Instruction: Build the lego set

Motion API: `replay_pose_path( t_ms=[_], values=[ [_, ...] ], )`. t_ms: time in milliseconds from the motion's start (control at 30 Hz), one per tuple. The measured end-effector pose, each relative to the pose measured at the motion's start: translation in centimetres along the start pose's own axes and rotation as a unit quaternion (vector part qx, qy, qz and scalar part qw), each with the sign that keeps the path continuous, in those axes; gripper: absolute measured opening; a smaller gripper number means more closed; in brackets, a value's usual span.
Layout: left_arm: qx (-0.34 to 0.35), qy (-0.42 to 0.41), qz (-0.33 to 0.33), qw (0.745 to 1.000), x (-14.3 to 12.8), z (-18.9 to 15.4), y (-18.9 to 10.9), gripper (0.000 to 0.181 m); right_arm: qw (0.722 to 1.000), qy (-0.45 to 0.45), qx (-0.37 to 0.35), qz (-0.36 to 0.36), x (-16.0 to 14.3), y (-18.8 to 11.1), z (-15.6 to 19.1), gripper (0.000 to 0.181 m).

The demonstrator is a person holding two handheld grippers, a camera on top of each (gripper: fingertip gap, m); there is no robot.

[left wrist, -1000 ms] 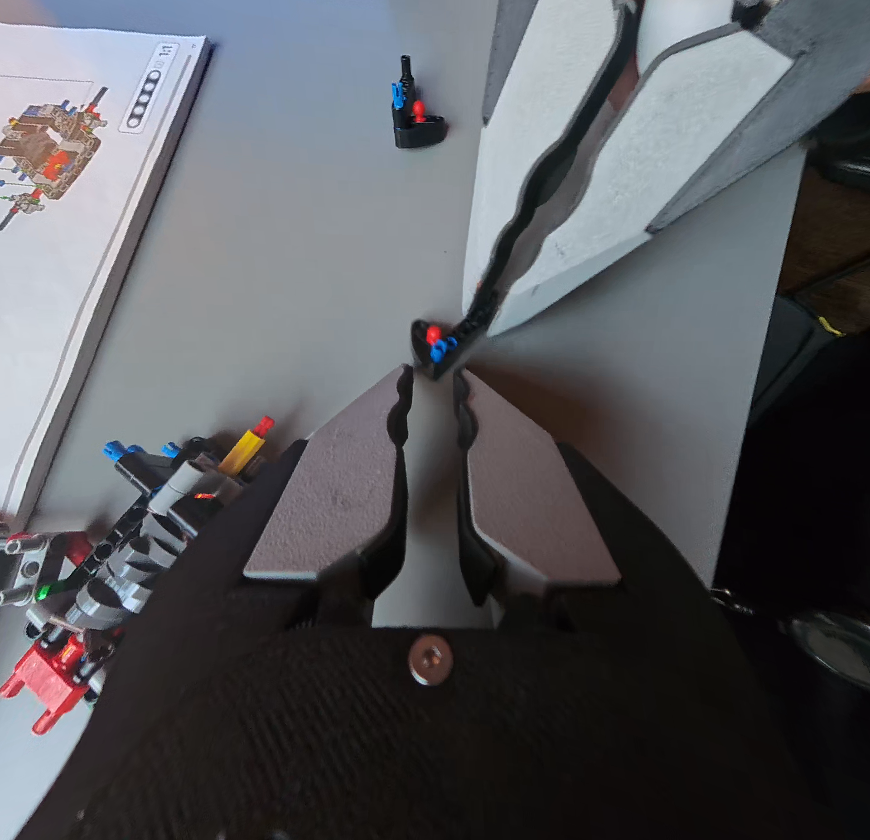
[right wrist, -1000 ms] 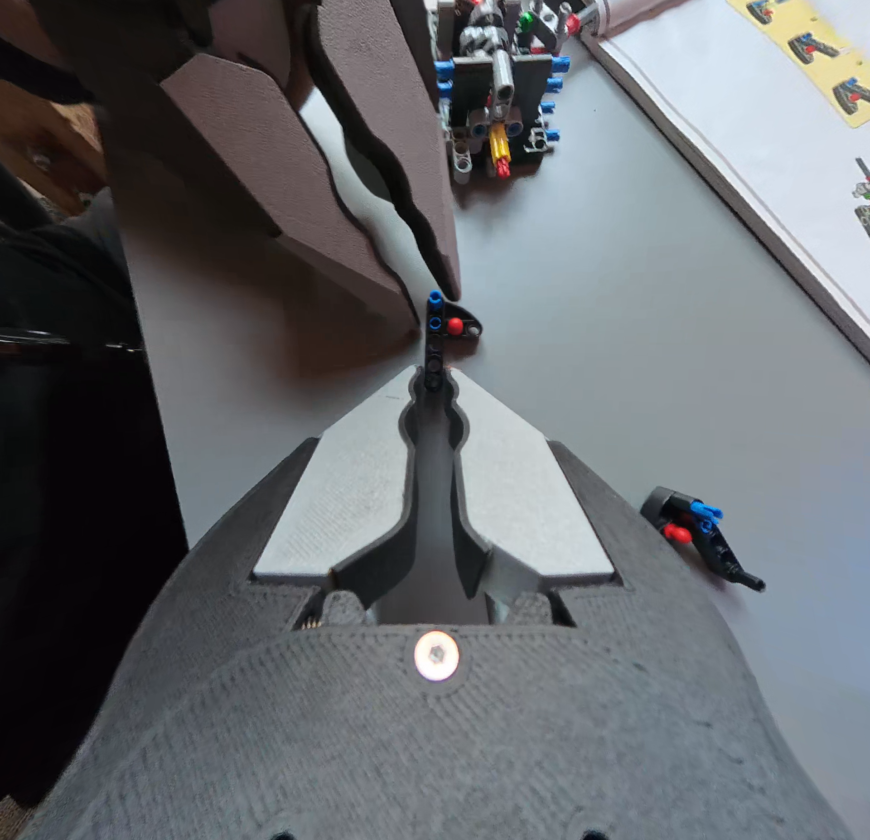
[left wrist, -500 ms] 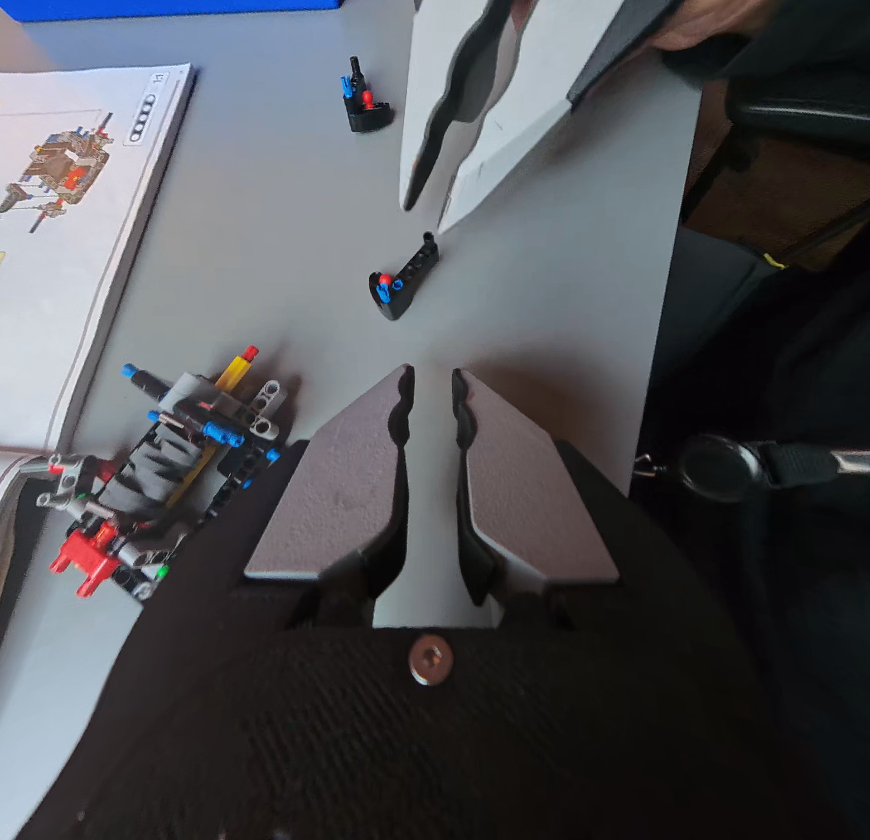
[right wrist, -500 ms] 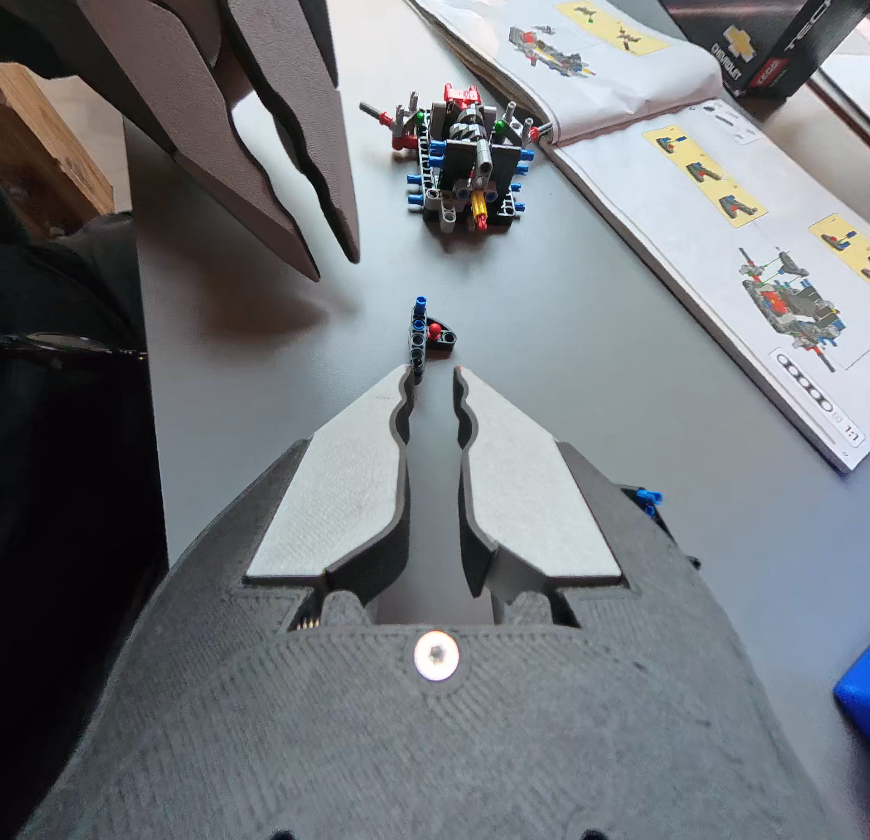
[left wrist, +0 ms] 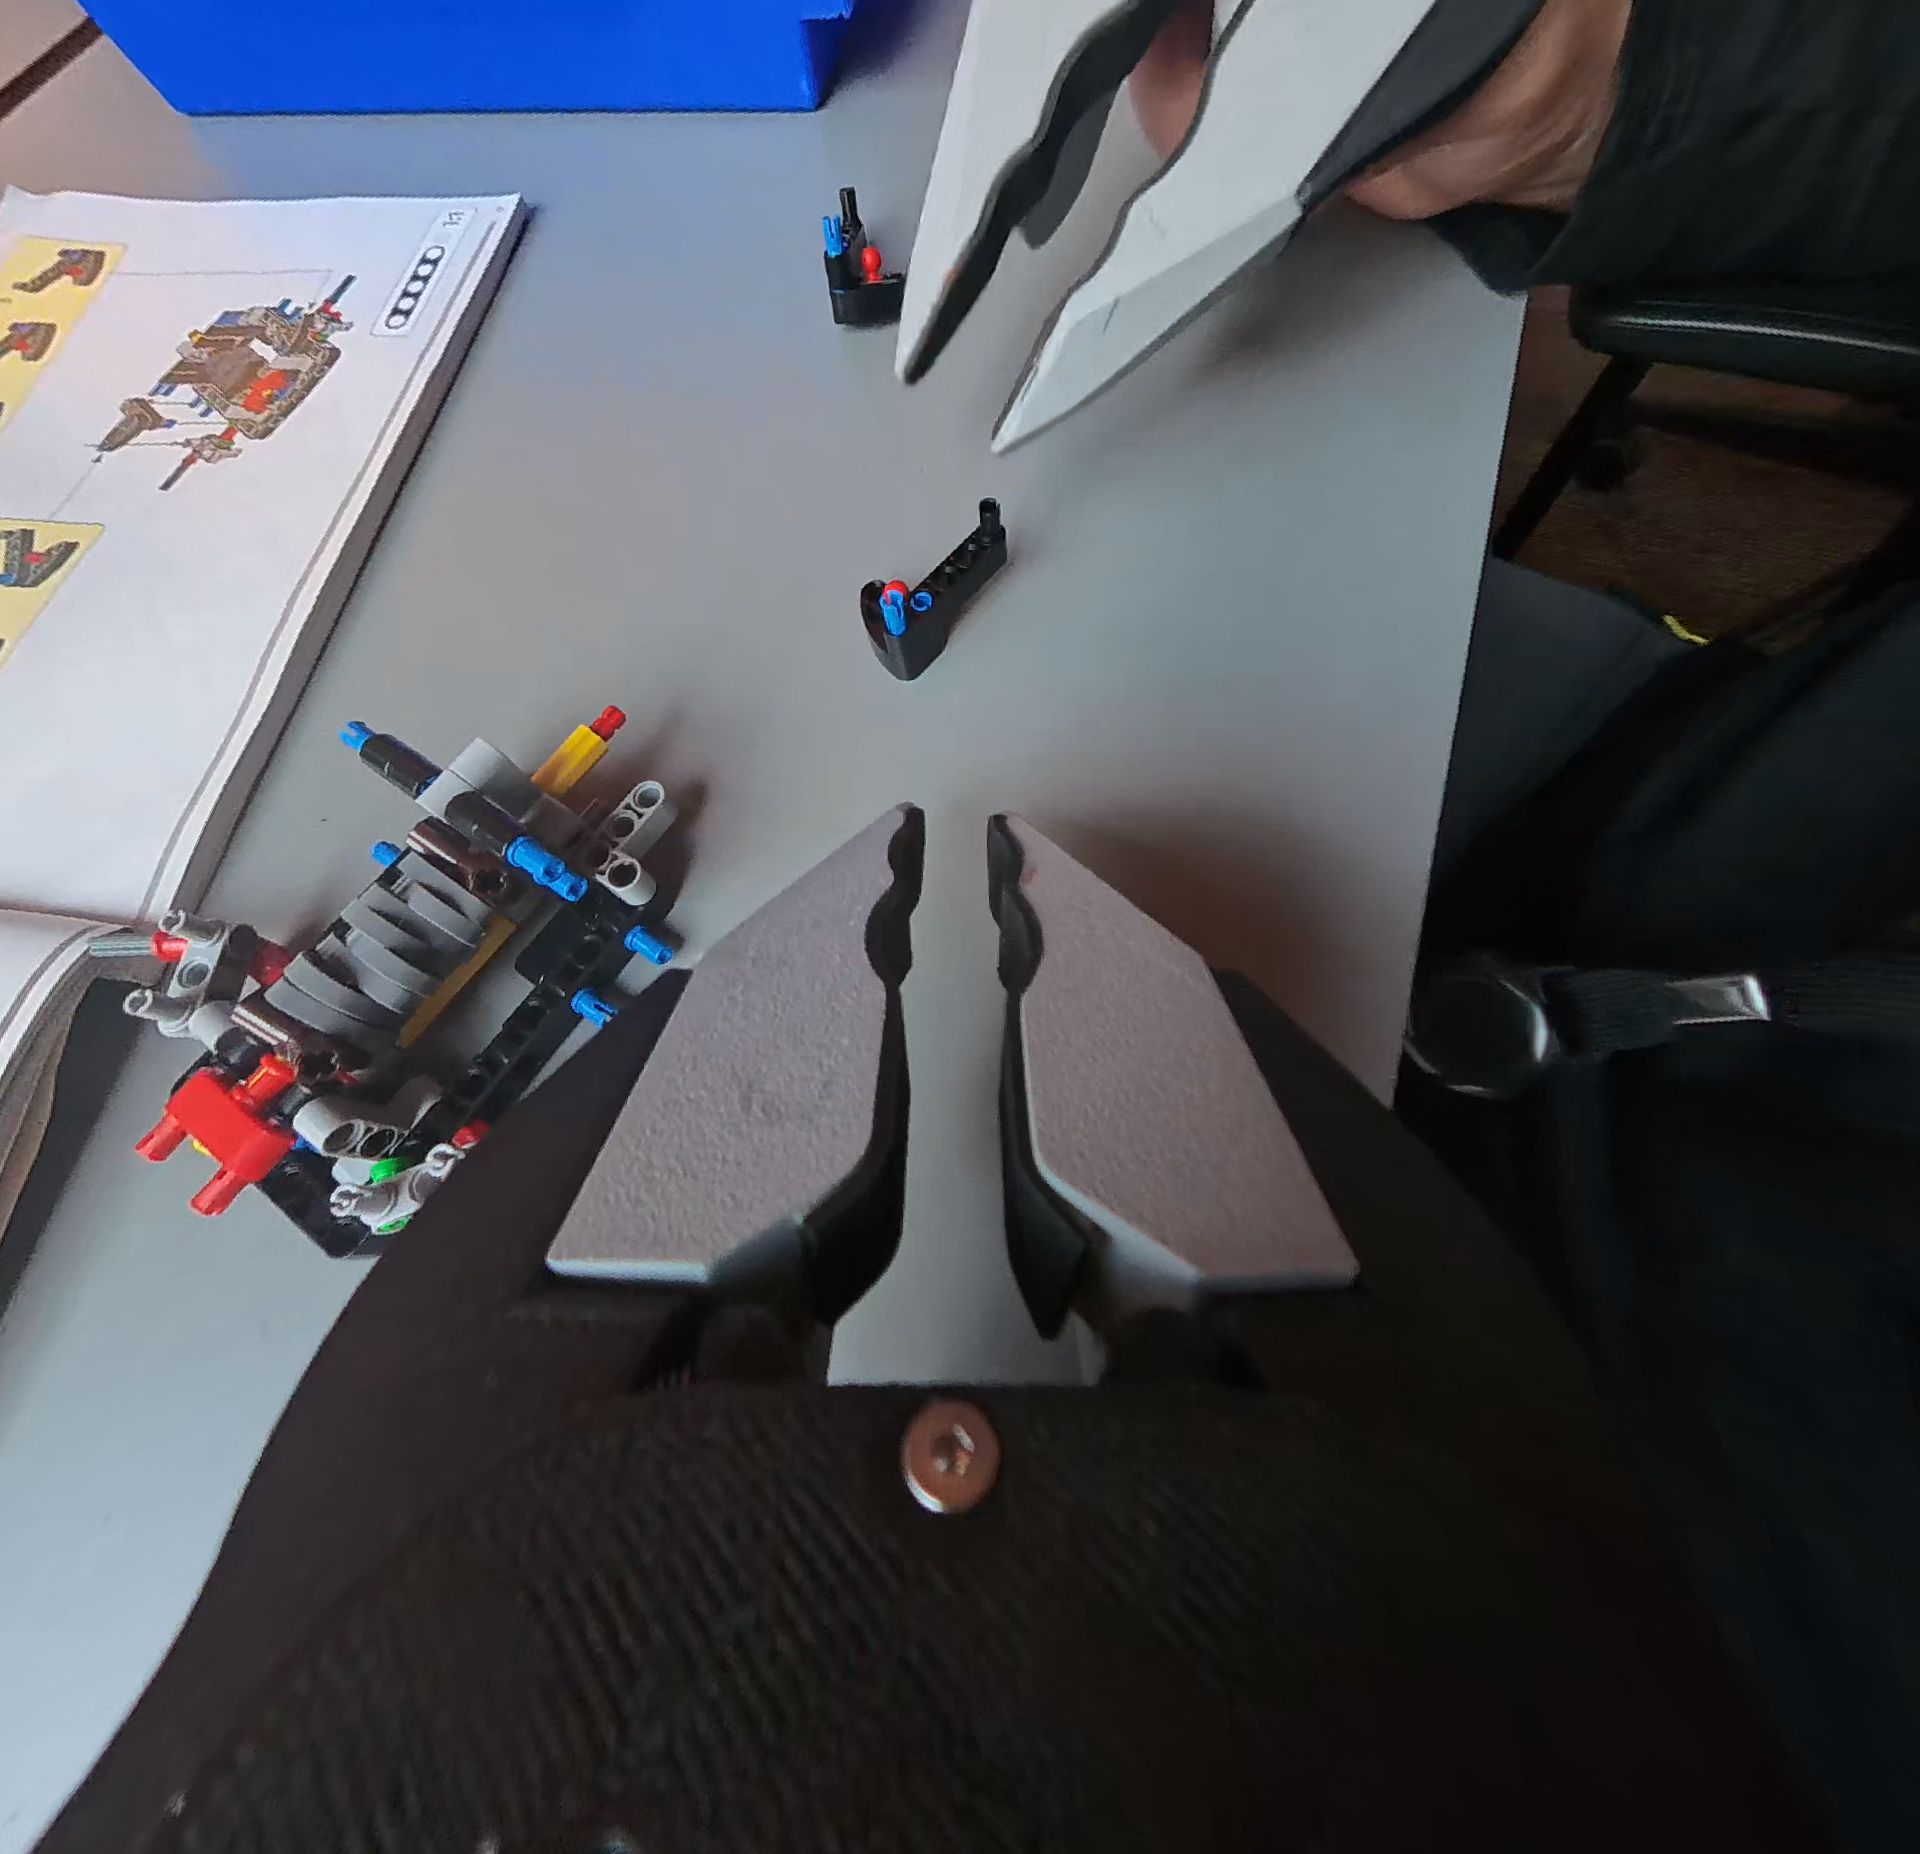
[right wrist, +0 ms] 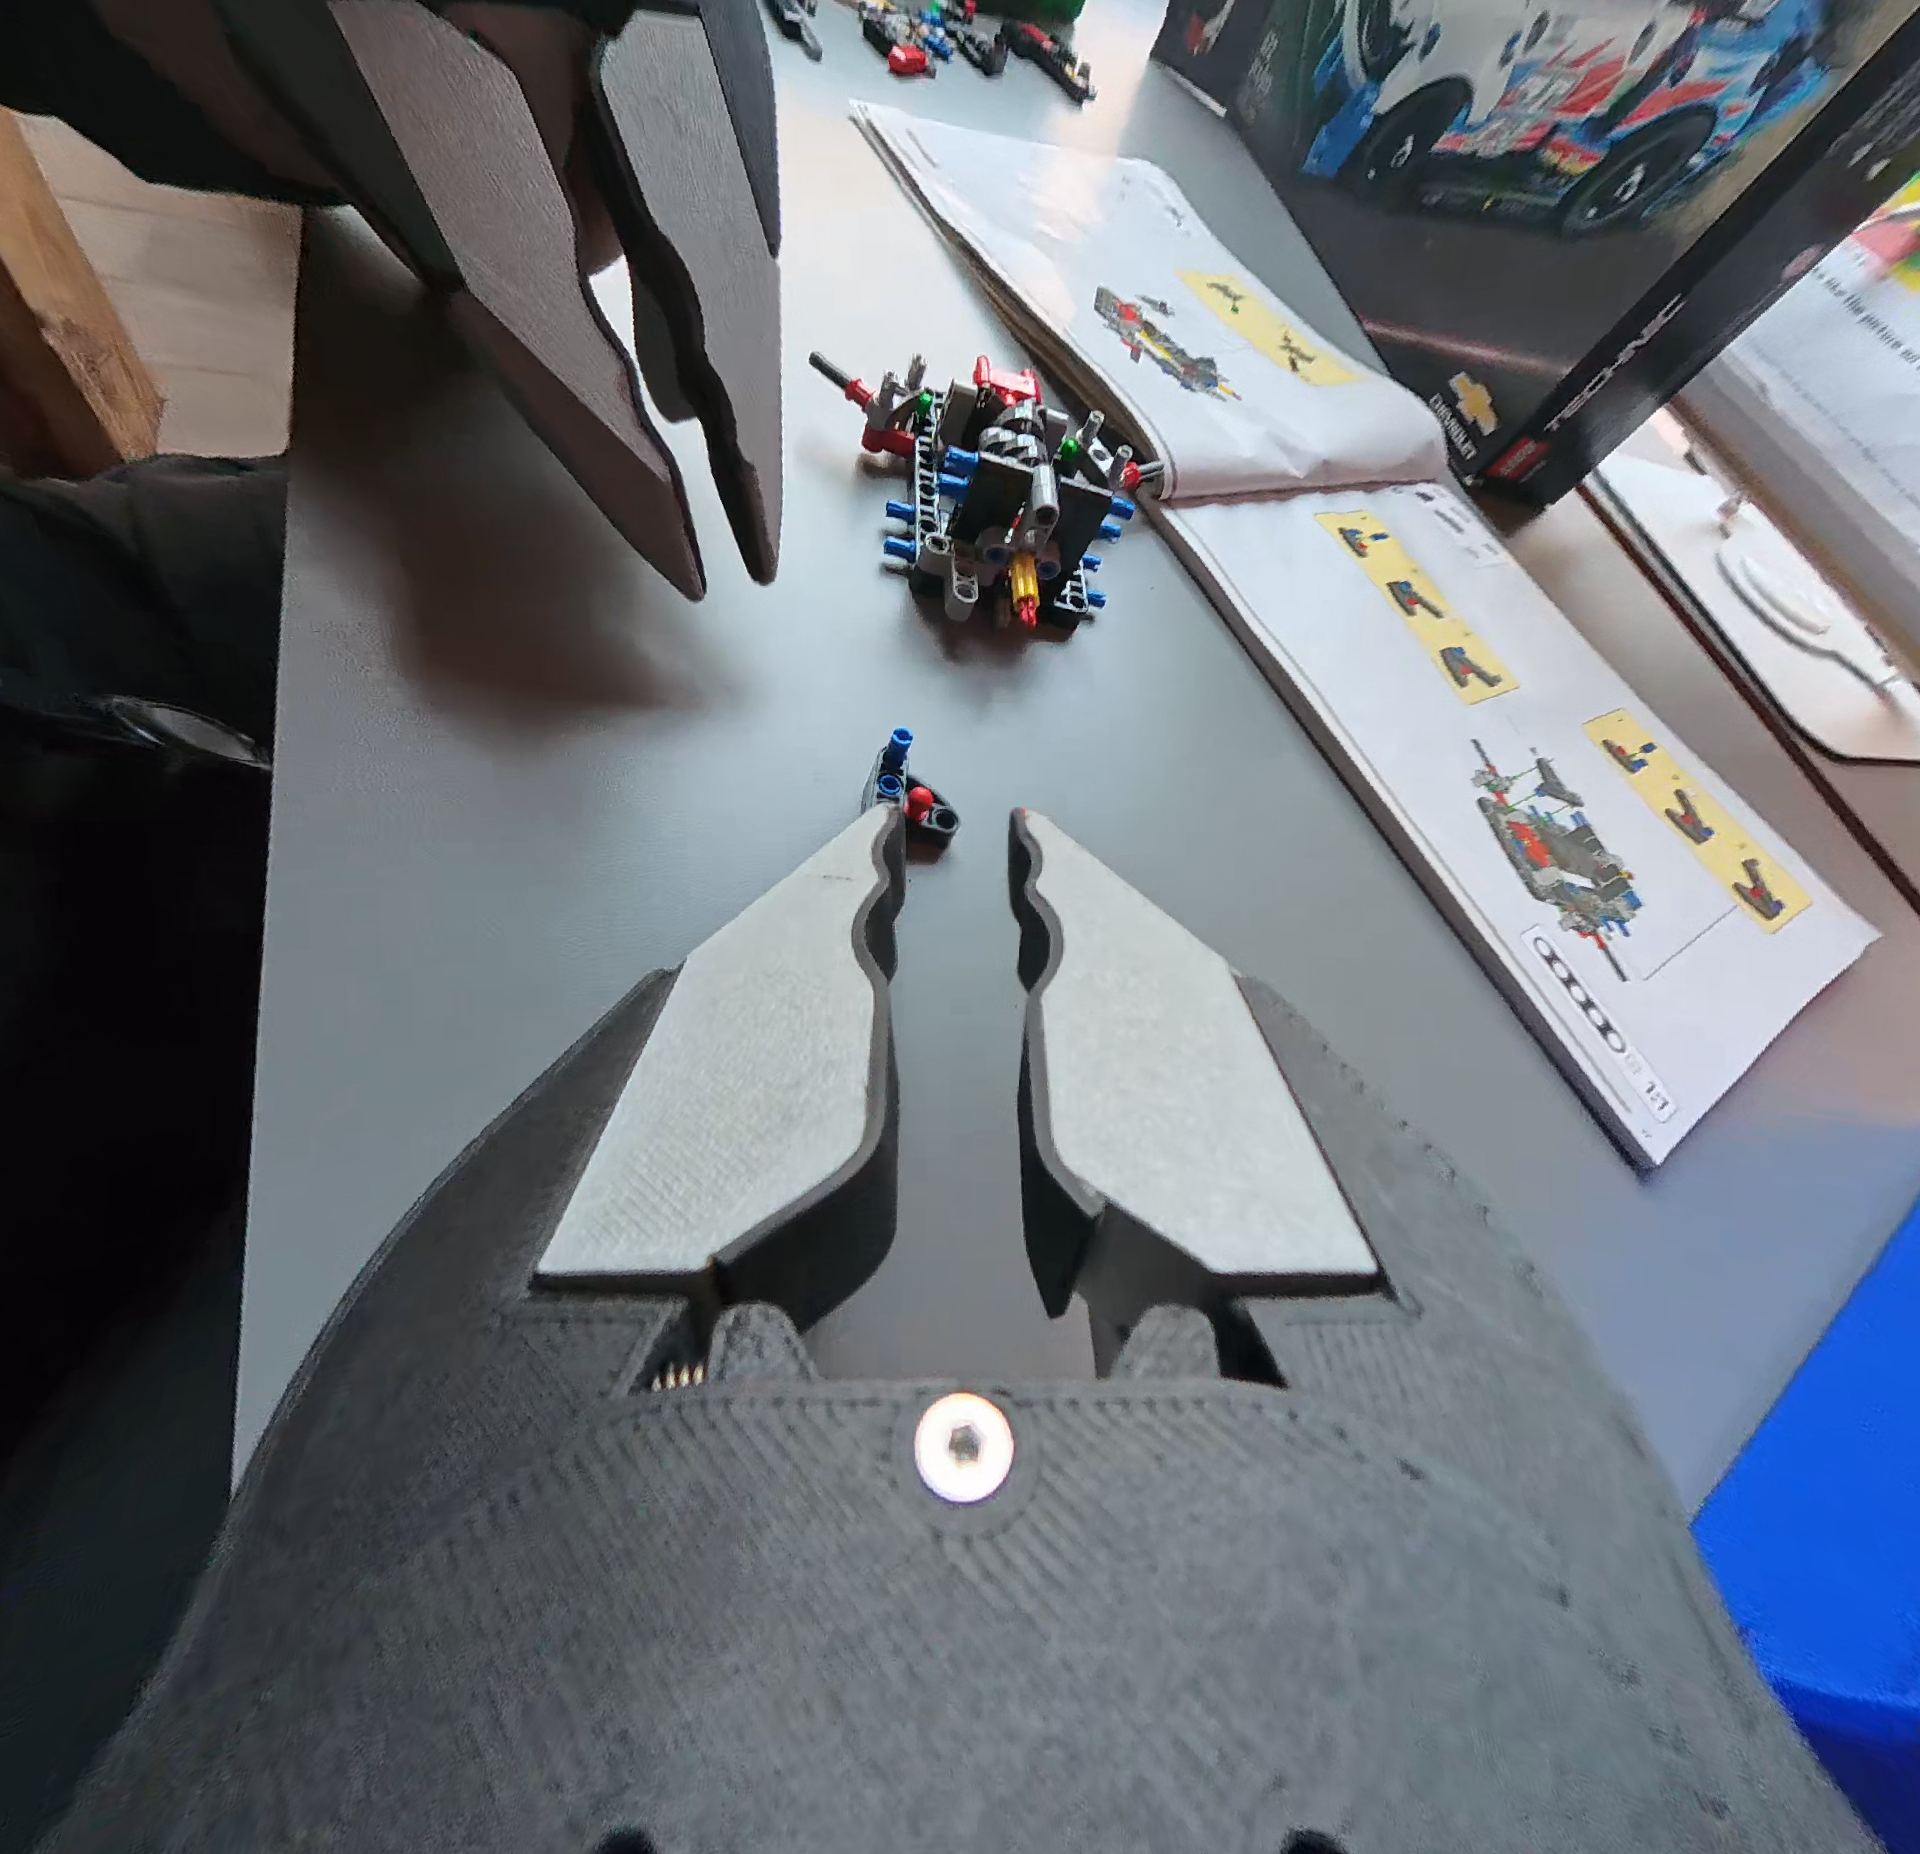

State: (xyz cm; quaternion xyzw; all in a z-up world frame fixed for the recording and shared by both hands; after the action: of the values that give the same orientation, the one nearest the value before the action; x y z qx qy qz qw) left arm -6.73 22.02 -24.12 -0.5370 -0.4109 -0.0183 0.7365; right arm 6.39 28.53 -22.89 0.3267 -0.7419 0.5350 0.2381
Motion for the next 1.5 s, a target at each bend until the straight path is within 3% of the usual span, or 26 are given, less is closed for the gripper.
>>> replay_pose_path(
  t_ms=[233, 400, 733, 867, 1233, 1367, 1500],
  values=[
    [-0.019, -0.012, -0.016, 1.000, 0.1, 0.1, -0.3, 0.009, 0.997, 0.042, -0.061, -0.033, -2.2, -3.1, -2.7, 0.013],
    [-0.020, -0.009, -0.023, 1.000, 0.1, 0.1, -0.5, 0.009, 0.993, 0.096, -0.036, -0.060, -2.7, -3.8, -4.1, 0.017],
    [-0.015, 0.028, -0.046, 0.998, -0.2, -0.8, -1.4, 0.009, 0.997, 0.044, -0.047, -0.033, -2.5, -3.0, -3.0, 0.015],
    [0.026, 0.019, -0.043, 0.999, -1.1, 0.5, -2.1, 0.010, 0.998, 0.033, -0.039, -0.025, -2.4, -2.6, -2.6, 0.015],
    [0.053, -0.022, -0.075, 0.995, -2.1, 4.0, -5.7, 0.012, 0.999, 0.024, -0.039, -0.019, -2.4, -2.4, -2.4, 0.013],
    [0.056, -0.026, -0.019, 0.998, -4.2, 7.1, -7.0, 0.030, 0.999, 0.020, -0.037, -0.019, -2.4, -2.4, -2.3, 0.013],
    [0.068, -0.021, 0.043, 0.997, -6.7, 10.6, -7.1, 0.031, 0.999, 0.017, -0.034, -0.022, -2.3, -2.4, -2.2, 0.012]
  ],
)
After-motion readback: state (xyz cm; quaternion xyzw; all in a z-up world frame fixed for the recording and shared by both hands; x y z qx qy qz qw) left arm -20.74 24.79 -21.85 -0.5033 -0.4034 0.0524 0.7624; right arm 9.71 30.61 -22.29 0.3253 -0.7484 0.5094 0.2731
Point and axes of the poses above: each gripper's, where its closed fingertips meet, y out along the fingers, x out of its top, z = x × y across the jaws, the point moved 5 cm from there along -y, back along the fingers, and after that the axes turned 15 degrees about z, right-handed, at the moved point
